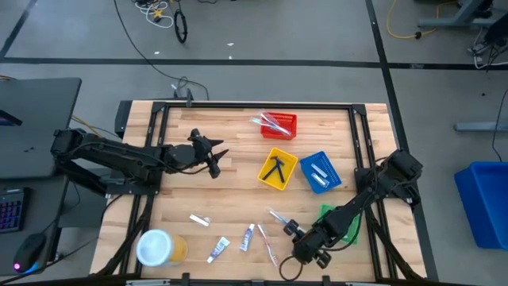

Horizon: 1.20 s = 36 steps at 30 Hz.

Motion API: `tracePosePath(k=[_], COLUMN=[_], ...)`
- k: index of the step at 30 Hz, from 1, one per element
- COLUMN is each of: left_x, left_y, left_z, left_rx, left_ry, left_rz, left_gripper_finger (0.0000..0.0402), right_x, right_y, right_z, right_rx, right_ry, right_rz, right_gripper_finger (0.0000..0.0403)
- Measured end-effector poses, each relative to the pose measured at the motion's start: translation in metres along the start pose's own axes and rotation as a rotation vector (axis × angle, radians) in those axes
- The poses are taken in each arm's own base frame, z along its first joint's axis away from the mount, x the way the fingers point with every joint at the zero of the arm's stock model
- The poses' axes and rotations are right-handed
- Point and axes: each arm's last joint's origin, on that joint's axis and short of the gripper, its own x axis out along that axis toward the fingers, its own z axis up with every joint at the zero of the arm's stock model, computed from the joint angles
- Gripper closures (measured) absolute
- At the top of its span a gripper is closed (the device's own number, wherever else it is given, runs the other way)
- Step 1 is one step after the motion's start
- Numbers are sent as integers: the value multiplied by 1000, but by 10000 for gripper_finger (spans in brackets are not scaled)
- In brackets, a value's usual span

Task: Pick & Place Travel size toiletries
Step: Put the nail cutter into the blue bin

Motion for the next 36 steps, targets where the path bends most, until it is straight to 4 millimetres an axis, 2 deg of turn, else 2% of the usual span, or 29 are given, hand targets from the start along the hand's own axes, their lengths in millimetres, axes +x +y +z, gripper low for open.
tracePosePath(k=[7,13,16,19,22,24,27,31,36], left_x=[0,0,0,0,0,0,0,0,0], left_y=[0,0,0,-1,-1,-1,-1,-1,-1], left_z=[0,0,0,0,0,0,0,0,0], left_rx=[0,1,26,65,88,91,91,105,136], left_ry=[0,1,2,4,3,3,3,3,3], left_rz=[-2,-2,-4,-25,-30,-30,-30,-30,-30], left_gripper_finger=[214,214,214,214,214,214,214,214,214], right_x=[-31,-82,-113,-141,-160,-164,-160,-142,-117], right_y=[-21,-41,-51,-60,-67,-72,-79,-85,-85], right_z=[15,11,-2,-26,-51,-66,-90,-120,-153], right_rx=[79,183,305,507,657,729,838,980,1146], right_ry=[115,264,308,378,389,360,318,288,343], right_rz=[-83,-342,-457,-505,-559,-575,-569,-566,-588], right_gripper_finger=[321,321,321,321,321,321,321,321,320])
